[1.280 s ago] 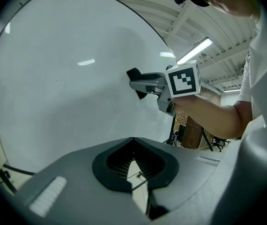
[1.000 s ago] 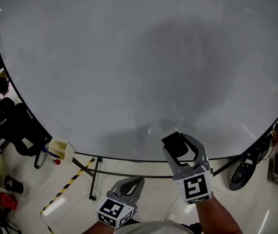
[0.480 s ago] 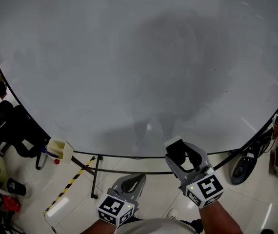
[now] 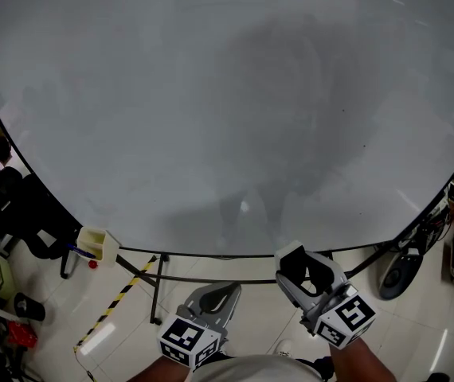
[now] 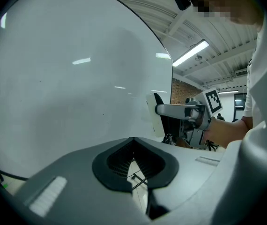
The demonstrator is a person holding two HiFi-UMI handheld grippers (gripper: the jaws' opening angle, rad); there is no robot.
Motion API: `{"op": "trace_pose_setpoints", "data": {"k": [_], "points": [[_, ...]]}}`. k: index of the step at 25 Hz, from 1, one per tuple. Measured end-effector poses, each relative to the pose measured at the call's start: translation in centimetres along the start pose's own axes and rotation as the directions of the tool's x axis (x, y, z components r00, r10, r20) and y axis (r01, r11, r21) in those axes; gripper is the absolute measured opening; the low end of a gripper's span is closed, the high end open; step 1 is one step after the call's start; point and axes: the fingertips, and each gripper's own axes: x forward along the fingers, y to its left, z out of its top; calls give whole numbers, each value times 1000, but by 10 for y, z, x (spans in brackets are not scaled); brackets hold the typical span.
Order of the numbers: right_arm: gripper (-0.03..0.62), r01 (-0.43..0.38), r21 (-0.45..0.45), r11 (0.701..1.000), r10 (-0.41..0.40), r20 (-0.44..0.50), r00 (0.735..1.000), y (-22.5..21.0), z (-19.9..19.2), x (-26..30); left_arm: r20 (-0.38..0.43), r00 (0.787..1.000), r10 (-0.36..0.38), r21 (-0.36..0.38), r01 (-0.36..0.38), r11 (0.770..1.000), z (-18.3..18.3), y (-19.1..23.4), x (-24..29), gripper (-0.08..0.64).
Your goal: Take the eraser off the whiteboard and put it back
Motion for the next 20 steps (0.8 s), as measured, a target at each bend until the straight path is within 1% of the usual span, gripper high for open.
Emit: {"op": "trace_pose_setpoints", "data": {"k": [8, 14, 20], "points": [[235, 24, -25, 999, -25, -25, 999, -6, -14, -24, -6, 1000, -17, 18, 17, 1000, 1, -7, 1, 17], [235, 51, -34, 998, -53, -71, 996, -16, -30, -35, 6, 1000, -5, 2, 5, 1000, 5, -4, -2, 17], [235, 63, -28, 998, -65, -83, 994, -21, -39, -45, 11, 1000, 3, 4, -3, 1000, 13, -5, -4, 17]]}}
